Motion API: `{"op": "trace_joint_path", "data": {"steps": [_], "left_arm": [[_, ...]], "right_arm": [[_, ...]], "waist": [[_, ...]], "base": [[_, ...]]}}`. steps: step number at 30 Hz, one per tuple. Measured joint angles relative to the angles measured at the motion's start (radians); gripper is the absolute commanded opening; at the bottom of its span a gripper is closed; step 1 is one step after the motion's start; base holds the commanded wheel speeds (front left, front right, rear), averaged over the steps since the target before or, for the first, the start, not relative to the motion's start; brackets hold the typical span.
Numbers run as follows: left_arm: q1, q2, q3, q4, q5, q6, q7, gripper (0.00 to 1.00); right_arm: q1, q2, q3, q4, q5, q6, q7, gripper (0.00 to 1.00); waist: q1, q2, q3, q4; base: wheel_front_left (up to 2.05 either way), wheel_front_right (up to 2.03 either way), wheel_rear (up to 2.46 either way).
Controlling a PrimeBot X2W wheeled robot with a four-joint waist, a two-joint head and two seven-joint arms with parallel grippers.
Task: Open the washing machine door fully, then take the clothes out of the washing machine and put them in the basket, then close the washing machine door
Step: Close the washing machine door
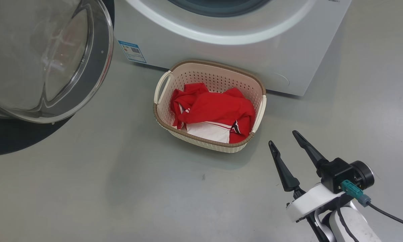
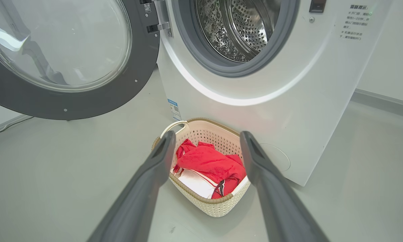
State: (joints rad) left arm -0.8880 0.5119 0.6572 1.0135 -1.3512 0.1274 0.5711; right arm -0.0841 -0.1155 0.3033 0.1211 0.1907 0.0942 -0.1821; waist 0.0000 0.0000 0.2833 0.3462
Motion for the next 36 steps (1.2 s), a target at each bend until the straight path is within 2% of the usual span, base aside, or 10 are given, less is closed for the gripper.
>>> {"op": "trace_joint_path", "data": {"steps": [19,36], "left_arm": [[0.006,-0.002,-0.046,0.002,0.013,-0.011,0.145,0.0],[0.09,-0.064,-0.052,-0.018,-0.035,-0.109,0.301,0.0]], "right_arm": [[-0.001,0.002,-0.001,0.018,0.002,0.0,-0.01,1.0],[0.0,0.007,0.004,0.031,0.01,0.0,-0.019,1.0]], "waist": [[0.0,0.0,-0.023,0.008],[0.0,0.0,-0.054,0.026]], "base": [[0.0,0.0,0.0],[0.0,0.0,0.0]]}}
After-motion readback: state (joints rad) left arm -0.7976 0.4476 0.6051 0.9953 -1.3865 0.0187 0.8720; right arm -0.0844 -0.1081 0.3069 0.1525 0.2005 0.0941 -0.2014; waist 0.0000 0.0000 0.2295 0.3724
